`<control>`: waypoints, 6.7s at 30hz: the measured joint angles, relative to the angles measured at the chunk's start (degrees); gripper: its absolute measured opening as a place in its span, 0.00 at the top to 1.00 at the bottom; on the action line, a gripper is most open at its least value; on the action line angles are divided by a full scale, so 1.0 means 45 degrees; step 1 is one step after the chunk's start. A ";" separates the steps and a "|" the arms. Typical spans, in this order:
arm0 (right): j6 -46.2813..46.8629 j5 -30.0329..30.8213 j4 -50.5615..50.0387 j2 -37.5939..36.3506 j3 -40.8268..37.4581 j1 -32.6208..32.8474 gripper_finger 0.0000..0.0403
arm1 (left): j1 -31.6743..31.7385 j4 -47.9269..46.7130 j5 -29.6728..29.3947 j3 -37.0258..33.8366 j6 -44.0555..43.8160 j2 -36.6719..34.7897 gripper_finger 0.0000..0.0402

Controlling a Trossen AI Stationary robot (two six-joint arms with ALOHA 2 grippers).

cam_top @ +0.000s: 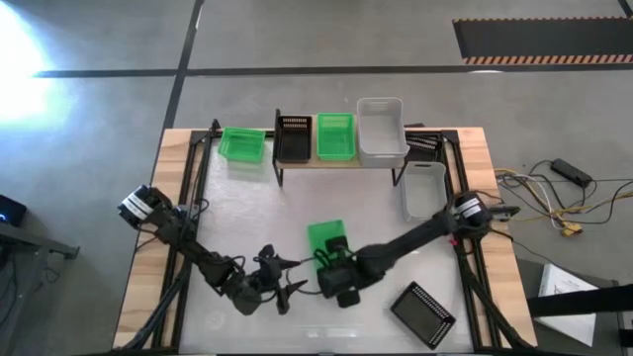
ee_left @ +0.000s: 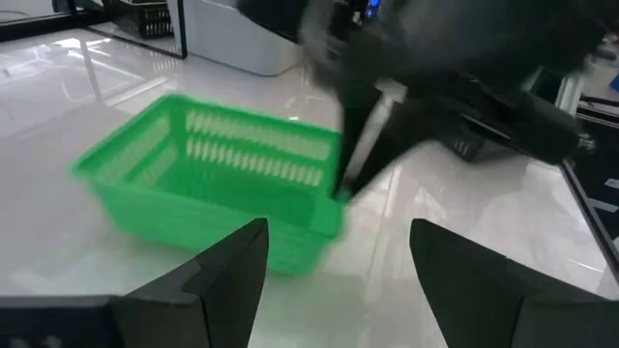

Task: Stack baskets on shelf by color
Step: Stack the right green bin on top of the green bin on the shelf, then stack the bottom black bin on top of the black bin on the shelf

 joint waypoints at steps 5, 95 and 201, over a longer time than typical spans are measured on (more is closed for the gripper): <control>-0.0198 0.0138 0.0030 -0.0863 -0.0130 -0.0385 0.86 | -0.0082 0.0004 -0.0052 0.0068 -0.0044 -0.0005 0.41; 1.1793 1.0094 0.6840 -0.2912 -0.8371 0.6857 0.84 | 1.2602 -1.3264 1.0263 1.2305 1.1600 -0.0262 1.00; 0.6903 0.3624 0.5026 -0.5647 -0.6836 0.1101 0.84 | 0.2354 0.1968 0.6940 -0.1200 0.5575 -0.2025 0.72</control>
